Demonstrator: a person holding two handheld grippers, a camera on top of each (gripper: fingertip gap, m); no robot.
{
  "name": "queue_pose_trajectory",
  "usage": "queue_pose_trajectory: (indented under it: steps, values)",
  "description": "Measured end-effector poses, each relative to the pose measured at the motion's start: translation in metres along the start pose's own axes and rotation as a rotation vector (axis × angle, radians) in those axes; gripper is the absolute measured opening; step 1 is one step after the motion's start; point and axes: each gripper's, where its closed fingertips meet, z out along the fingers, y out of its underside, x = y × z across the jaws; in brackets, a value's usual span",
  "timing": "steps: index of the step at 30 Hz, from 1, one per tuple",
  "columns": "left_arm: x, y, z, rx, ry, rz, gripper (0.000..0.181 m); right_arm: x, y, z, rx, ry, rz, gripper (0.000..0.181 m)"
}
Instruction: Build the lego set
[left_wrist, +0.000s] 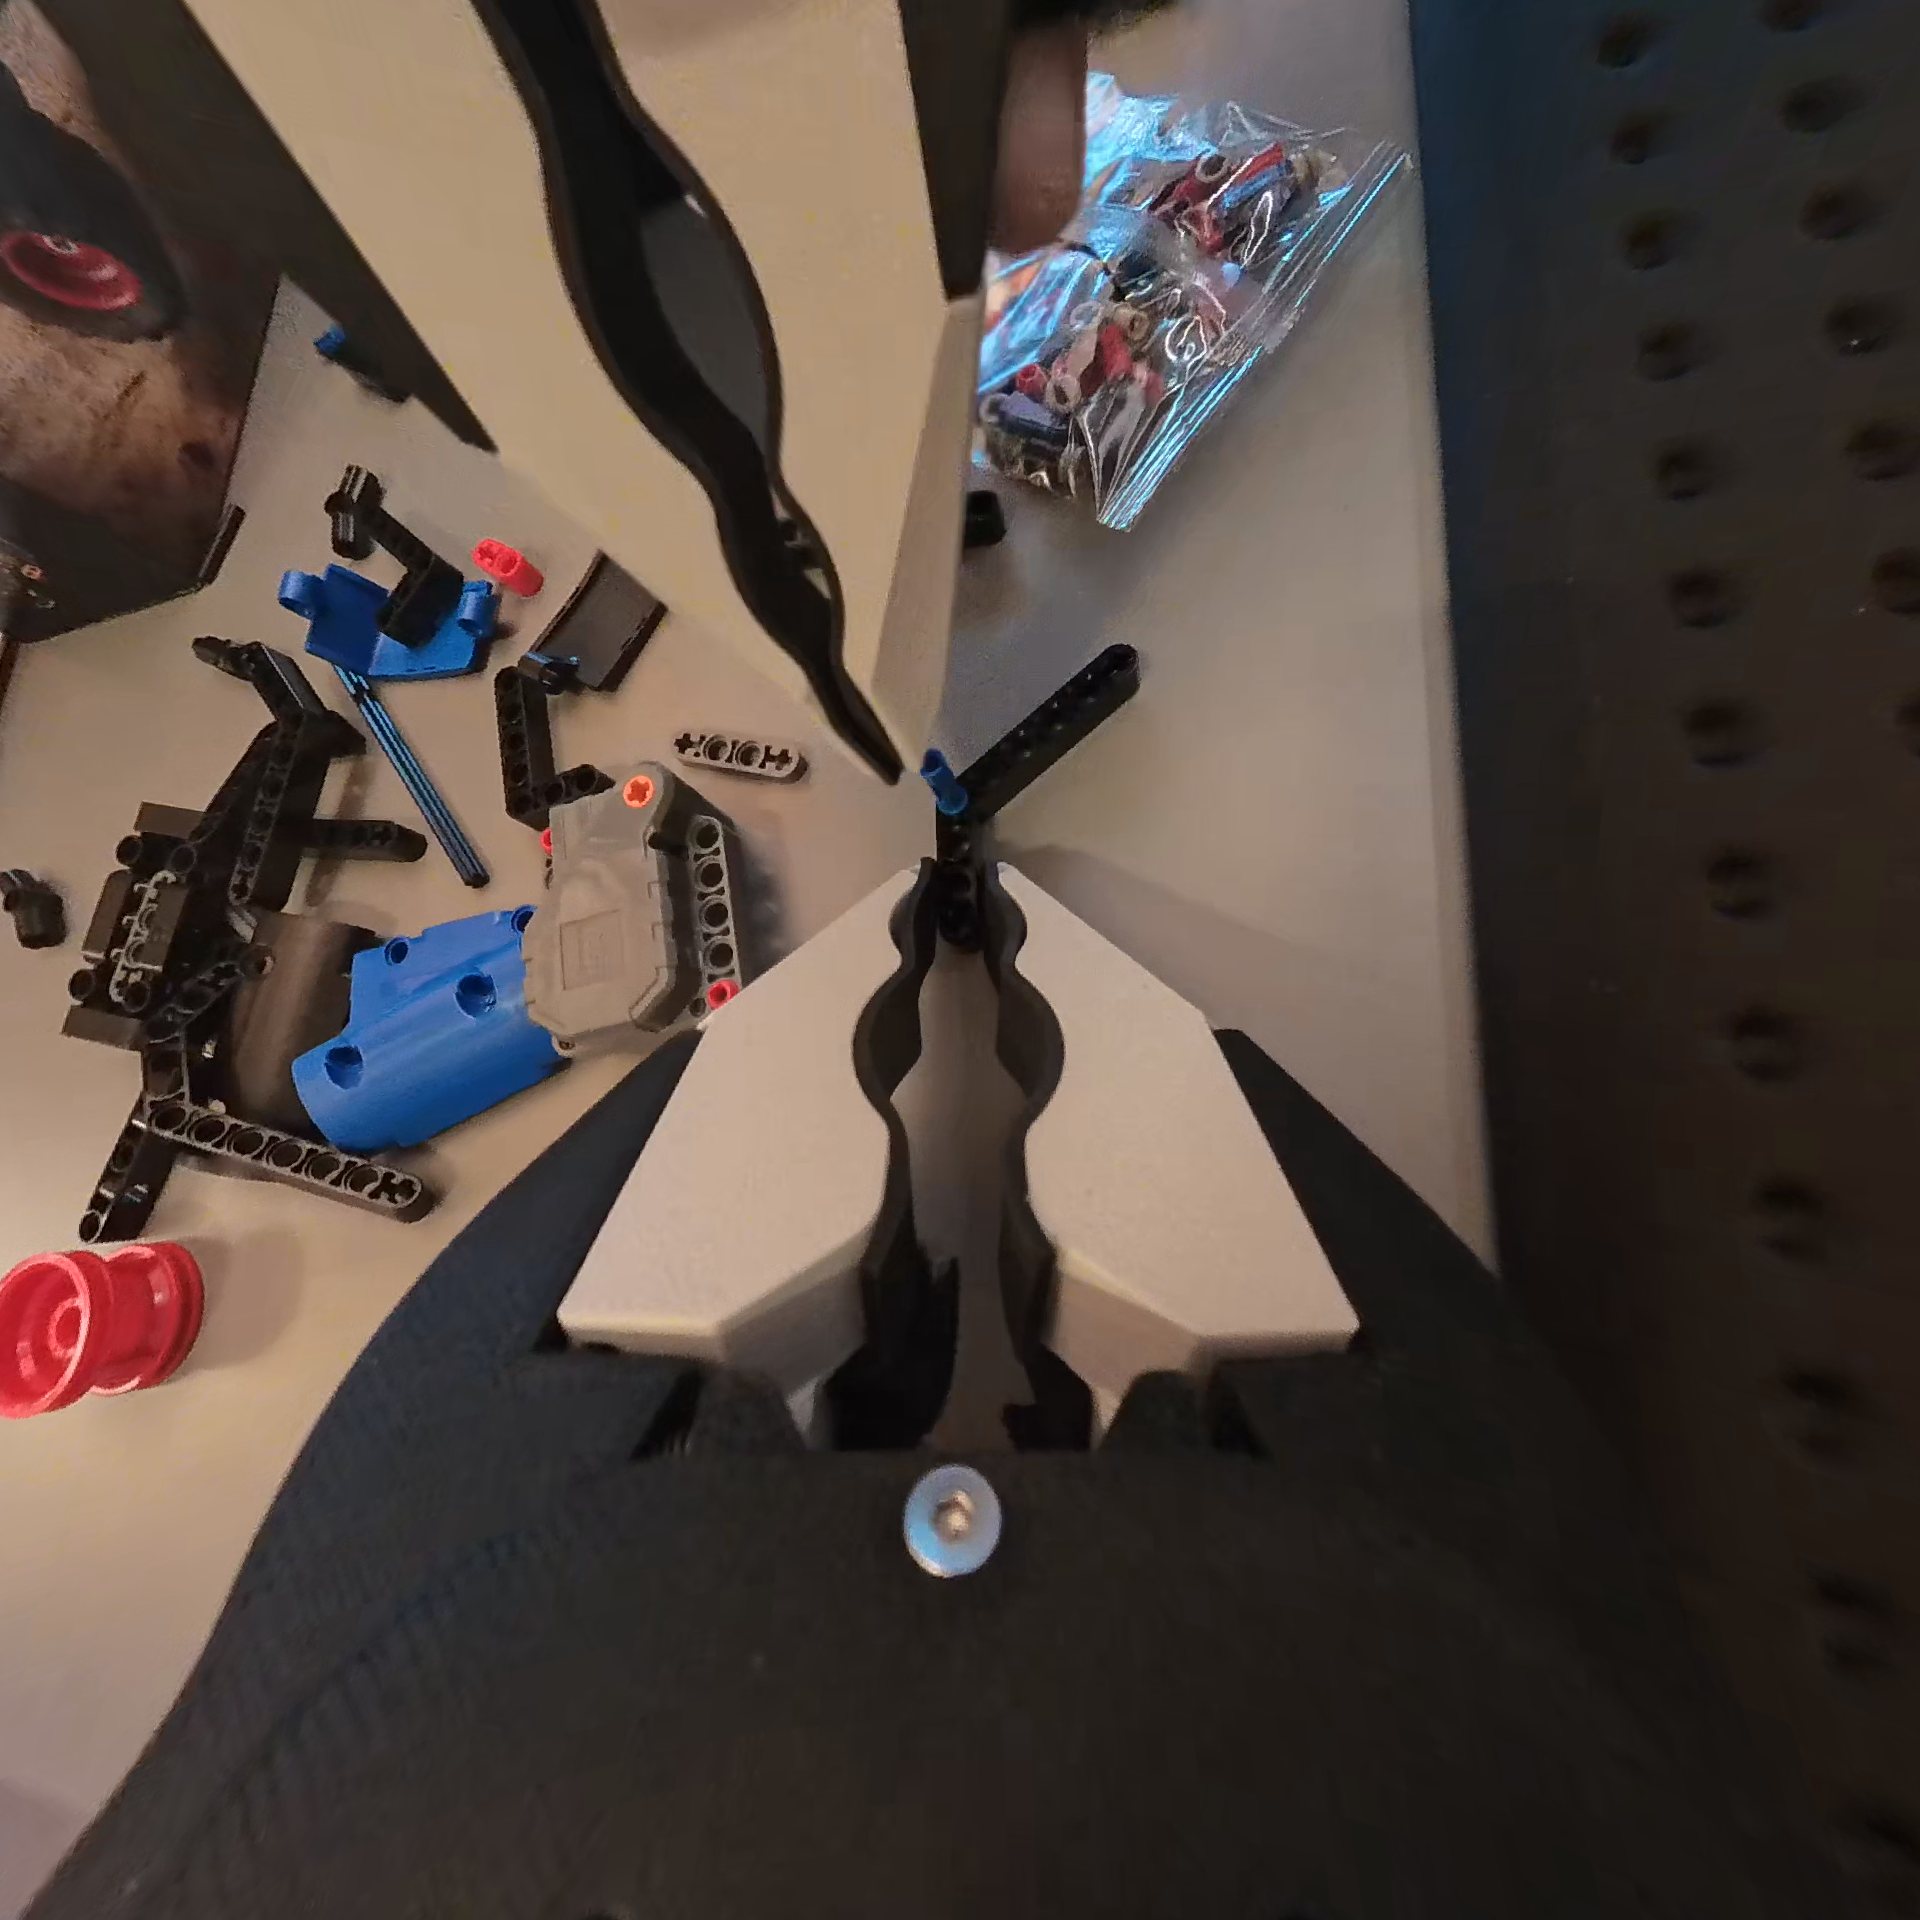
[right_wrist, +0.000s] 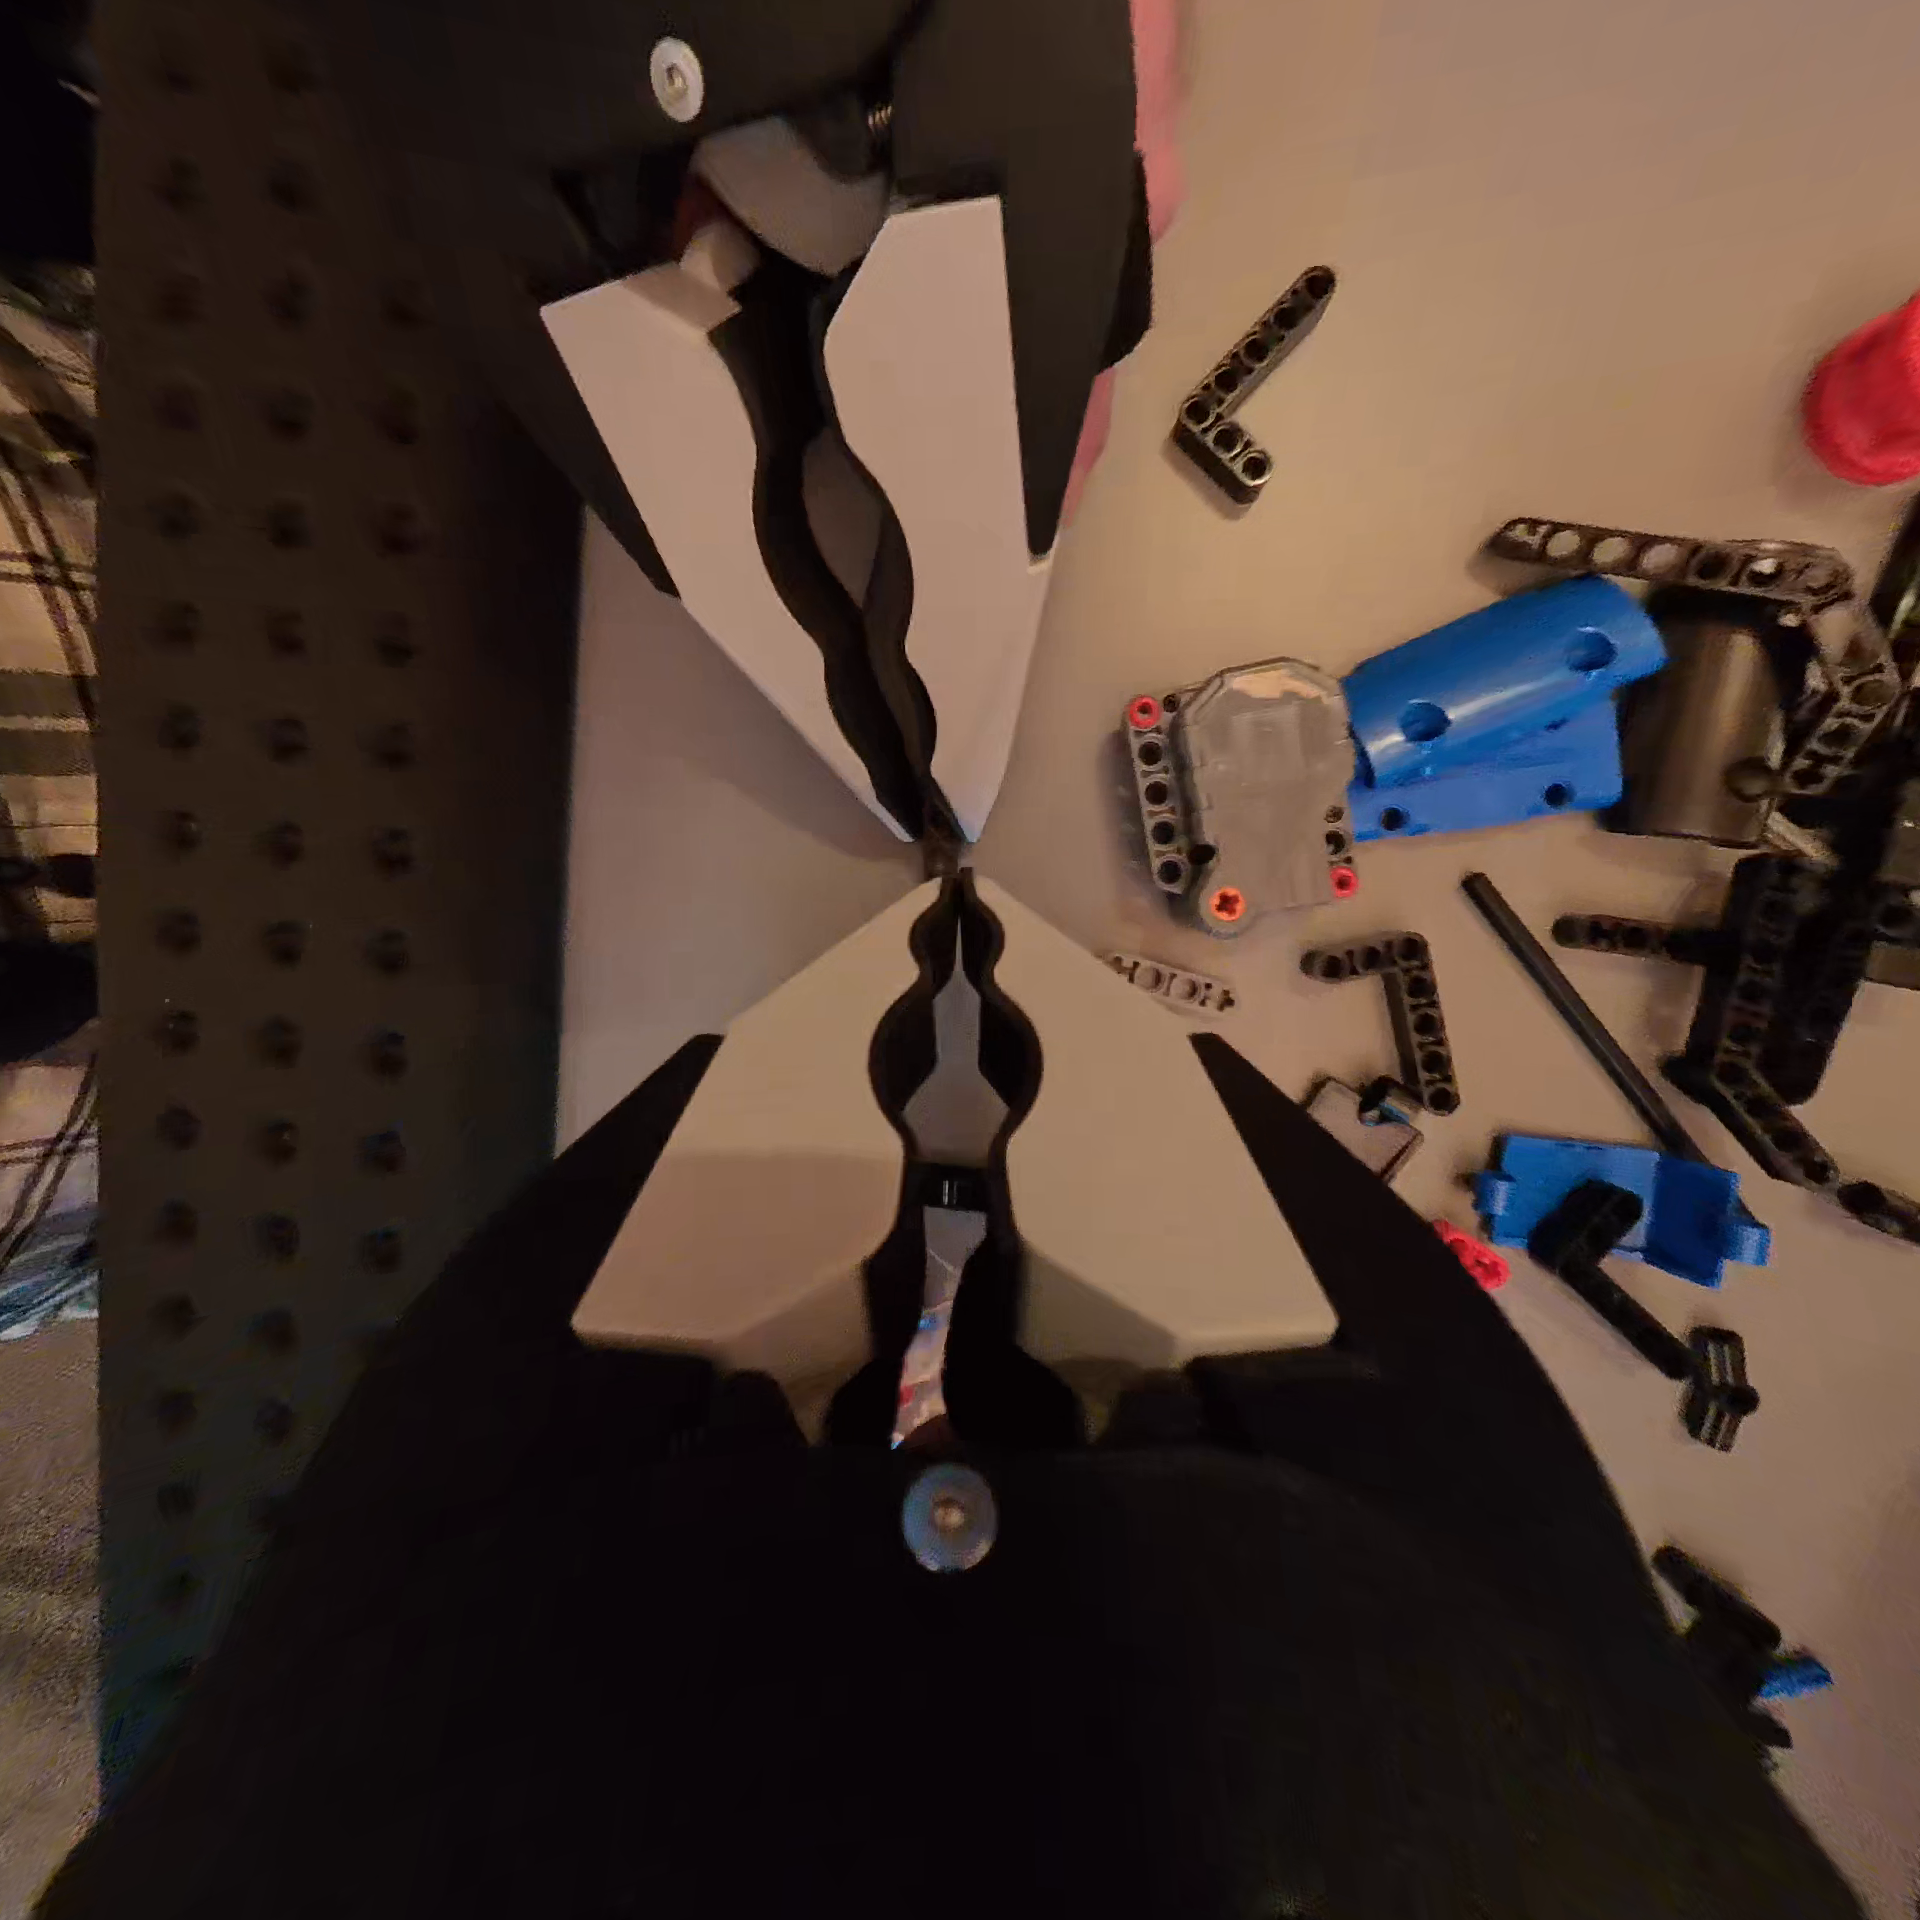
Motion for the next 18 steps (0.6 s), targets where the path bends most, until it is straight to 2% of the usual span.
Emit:
queue_pose_trajectory:
  steps: [14,18]
  values:
    - [0.0001,-0.0007,0.0004,0.0,0.003,-0.007,0.006,-0.0041,-0.0002,0.0029,-0.041,0.055,-0.04,0.0]
    - [0.0,-0.0009,0.0005,-0.002,-0.007,-0.004,0.006,-0.0014,-0.0004,0.0006,0.01,0.072,0.006,0.0]
